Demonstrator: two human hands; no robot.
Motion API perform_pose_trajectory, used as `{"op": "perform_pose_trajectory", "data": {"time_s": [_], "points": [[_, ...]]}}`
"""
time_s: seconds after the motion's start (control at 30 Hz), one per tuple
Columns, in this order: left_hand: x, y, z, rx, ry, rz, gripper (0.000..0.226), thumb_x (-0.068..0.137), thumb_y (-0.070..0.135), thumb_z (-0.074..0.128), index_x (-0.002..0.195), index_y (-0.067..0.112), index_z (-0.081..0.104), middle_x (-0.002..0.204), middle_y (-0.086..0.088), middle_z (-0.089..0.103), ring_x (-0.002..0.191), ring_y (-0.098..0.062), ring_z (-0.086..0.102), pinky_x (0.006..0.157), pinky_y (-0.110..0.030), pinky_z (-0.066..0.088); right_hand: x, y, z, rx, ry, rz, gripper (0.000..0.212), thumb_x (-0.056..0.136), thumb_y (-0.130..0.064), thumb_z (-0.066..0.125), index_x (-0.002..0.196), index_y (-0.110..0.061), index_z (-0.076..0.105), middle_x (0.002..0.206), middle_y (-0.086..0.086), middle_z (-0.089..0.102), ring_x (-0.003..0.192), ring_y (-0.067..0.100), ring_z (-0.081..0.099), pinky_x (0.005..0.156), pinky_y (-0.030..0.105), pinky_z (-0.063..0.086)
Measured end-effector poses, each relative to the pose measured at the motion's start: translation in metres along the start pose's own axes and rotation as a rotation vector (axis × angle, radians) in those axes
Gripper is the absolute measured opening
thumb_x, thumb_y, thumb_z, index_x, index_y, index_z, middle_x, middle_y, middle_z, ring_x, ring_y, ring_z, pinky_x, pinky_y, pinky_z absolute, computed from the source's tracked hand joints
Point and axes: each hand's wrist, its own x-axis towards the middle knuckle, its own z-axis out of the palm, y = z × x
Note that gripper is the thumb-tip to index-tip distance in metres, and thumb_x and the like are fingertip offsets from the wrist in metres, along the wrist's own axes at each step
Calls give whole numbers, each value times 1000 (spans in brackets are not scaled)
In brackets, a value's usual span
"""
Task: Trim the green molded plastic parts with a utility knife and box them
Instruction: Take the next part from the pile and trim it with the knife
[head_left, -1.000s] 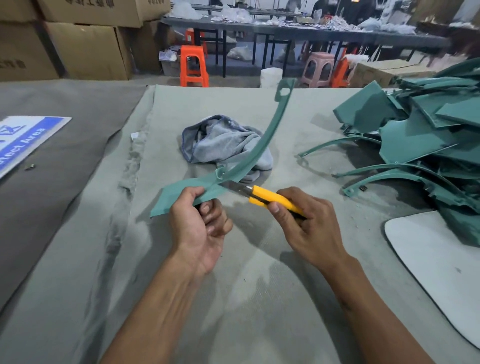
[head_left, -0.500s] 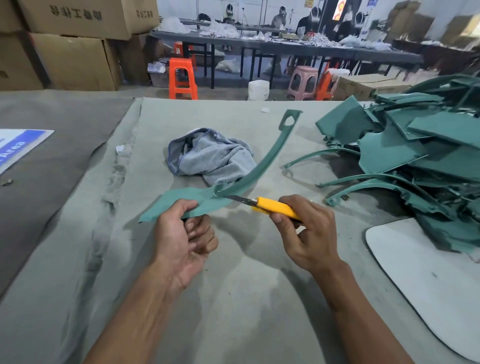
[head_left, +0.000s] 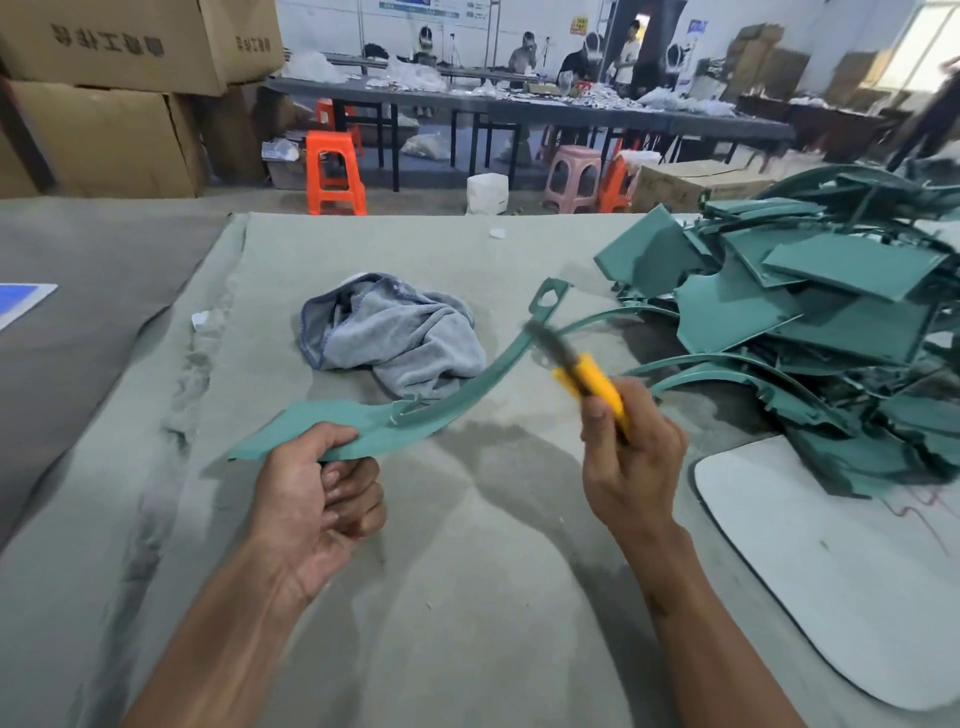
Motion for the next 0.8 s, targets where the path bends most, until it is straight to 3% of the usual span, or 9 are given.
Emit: {"op": "perform_pose_trajectory", "data": {"time_s": [0.1,0.2,0.33,0.5,0.57,0.67,0.73,0.8], "points": [[-1,-1,1,27,1,-8,56,93,18,44,39,21,28,37,3,18,25,-9,12,38,-20,12,3,3,-3,34,176,210,48,109,-57,37,92,-16,55,62,-3,58,52,15,55,49,39,43],[-1,-2,2,26,25,8,56,94,18,43,41,20,27,38,3,17,25,-8,12,38,-21,12,0,9,-9,119,145,80,44,111,-48,40,93,-12,57,63,3,56,51,24,55,48,45,43],[-1,-3,5,30,8,8,57,95,17,43,40,20,28,37,3,17,25,-8,12,38,-21,11,-3,7,-5,168,-10,-40,31,111,-48,40,96,-28,58,63,0,57,50,21,54,47,43,40],[0,-8,3,72,-7,32,55,95,18,44,42,19,29,39,2,18,26,-9,12,41,-25,10,1,5,1,199,102,380,44,108,-56,39,81,-23,52,61,-5,59,49,23,61,48,51,49],[4,-14,2,111,38,137,50,98,18,46,50,18,33,41,2,22,29,-9,15,42,-25,12,2,0,0,322,158,499,41,106,-57,41,81,-27,52,62,-4,58,48,20,59,48,42,50],[11,-25,4,181,162,372,33,103,22,49,70,22,53,48,5,37,37,-9,32,38,-22,25,1,-17,3,540,150,527,35,103,-57,48,79,-33,55,64,-3,54,47,22,56,46,31,46],[13,-29,3,318,216,479,36,102,42,48,73,31,68,56,8,56,43,-10,48,40,-20,36,-2,-27,7,614,107,536,35,103,-55,49,77,-32,56,62,-3,52,46,25,56,44,29,44],[11,-31,1,494,212,542,39,93,64,40,78,43,69,71,10,70,51,-19,61,45,-25,44,-7,-35,14,600,11,551,36,102,-56,51,78,-30,56,59,1,53,46,28,57,44,30,44]]}}
